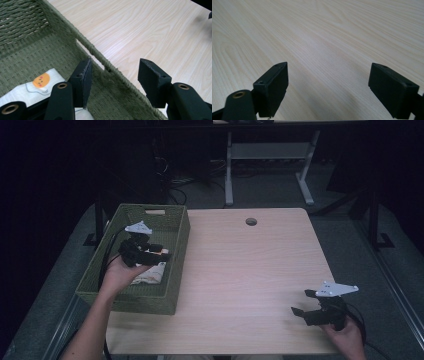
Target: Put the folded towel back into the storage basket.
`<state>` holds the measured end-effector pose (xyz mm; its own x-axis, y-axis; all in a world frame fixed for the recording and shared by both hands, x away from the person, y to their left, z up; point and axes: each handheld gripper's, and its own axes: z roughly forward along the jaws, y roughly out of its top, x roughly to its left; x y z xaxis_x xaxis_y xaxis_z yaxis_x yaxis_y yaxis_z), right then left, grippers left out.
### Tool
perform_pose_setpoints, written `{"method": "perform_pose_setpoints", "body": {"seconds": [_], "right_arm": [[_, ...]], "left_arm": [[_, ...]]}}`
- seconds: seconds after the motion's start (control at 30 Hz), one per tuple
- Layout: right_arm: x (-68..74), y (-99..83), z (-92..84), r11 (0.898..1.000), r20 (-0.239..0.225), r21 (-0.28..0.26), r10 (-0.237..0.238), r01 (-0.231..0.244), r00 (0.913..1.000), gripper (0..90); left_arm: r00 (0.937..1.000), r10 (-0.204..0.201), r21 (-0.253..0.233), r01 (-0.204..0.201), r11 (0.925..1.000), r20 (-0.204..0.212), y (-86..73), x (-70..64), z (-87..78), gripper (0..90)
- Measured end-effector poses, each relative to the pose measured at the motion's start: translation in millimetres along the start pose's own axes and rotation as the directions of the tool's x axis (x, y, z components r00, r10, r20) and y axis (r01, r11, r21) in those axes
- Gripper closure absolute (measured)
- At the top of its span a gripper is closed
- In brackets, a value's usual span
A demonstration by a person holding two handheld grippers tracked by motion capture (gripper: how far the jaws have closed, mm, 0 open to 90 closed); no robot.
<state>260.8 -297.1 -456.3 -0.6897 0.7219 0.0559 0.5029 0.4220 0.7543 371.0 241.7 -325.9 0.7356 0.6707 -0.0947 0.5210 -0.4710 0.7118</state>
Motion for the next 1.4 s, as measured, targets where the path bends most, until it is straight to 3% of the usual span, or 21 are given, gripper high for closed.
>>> {"method": "perform_pose_setpoints", "body": {"seconds": [0.37, 0.67, 1.03, 1.4], "right_arm": [[-1.2, -0.6, -0.9, 1.000, 0.003, -0.001, 0.005, -0.005, 1.0000, 15.9], [-1.7, -0.8, -1.5, 1.000, 0.003, -0.004, 0.003, -0.003, 1.0000, 15.9], [-2.9, -1.3, -3.4, 1.000, 0.006, -0.005, 0.012, -0.012, 0.9999, 15.9], [-3.3, -1.8, -4.0, 1.000, 0.008, -0.011, 0.010, -0.010, 0.9999, 15.9]], "left_arm": [[0.9997, 0.016, 0.007, -0.016, 0.9998, -0.018, 2.9, -12.7, 11.8, 44.8], [0.9993, 0.024, -0.001, -0.024, 0.9997, -0.029, 13.5, -32.6, 24.3, 43.8], [0.9994, 0.031, -0.002, -0.031, 0.9995, -0.014, 22.2, -57.2, 47.8, 42.3], [0.9996, 0.027, 0.002, -0.027, 0.9996, -0.012, 23.2, -70.7, 64.1, 41.9]]}}
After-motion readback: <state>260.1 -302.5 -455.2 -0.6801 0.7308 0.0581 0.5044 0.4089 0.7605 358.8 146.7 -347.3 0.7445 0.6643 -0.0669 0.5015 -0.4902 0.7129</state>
